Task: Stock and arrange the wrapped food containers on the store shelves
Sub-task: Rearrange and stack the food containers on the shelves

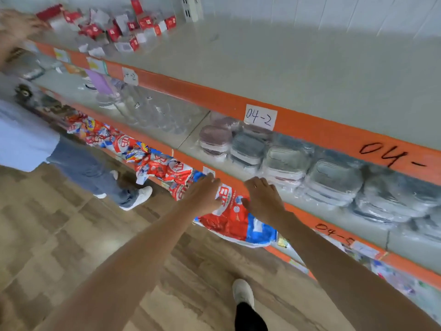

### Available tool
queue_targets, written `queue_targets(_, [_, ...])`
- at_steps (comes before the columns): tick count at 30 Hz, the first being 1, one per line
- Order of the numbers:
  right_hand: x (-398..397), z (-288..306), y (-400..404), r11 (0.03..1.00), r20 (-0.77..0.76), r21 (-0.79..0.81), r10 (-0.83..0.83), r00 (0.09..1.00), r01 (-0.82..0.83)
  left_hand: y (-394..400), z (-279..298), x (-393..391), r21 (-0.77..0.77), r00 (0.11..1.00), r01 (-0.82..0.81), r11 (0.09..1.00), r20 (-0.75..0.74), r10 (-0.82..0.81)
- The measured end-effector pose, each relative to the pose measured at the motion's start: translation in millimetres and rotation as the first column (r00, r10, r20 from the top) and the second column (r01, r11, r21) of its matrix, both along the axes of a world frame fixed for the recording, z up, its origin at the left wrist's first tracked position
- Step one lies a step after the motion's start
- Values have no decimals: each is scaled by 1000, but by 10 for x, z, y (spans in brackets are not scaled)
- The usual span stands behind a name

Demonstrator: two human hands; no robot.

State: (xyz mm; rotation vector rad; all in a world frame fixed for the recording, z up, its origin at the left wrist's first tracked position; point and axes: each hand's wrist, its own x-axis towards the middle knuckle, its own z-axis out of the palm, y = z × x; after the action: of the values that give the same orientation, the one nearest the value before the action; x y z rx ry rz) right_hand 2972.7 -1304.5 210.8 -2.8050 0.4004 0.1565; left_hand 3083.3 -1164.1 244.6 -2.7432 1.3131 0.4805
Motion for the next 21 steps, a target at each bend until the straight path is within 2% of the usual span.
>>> queue_targets(3, [214,-36,-78,1000,-14,-6,-16,1000,16,-45,-129,231,-61,997,-1,998,-73,-3])
queue_targets(8, [485,-97,-36,994,-71,12,-112,991,113,124,-381,708,-37,986,22,999,-167,-28])
queue_targets(11, [673,-127,58,984,-105,8,-178,978,180,164,-425,1089,-43,984,80,996,-156,-86])
queue_targets(15, [1025,-185,205,946,-45,-14,-324,945,324,160,-447,1653,-116,971,195,974,-121,-208])
queue_targets(18, [1302,-342,427,927,-44,-6,-376,926,376,275,-592,1972,-209,964,187,960,-147,-220])
queue_targets(21, [1452,-521,630,914,-77,19,-404,912,406,411,-802,2138,-207,953,197,958,-188,-236])
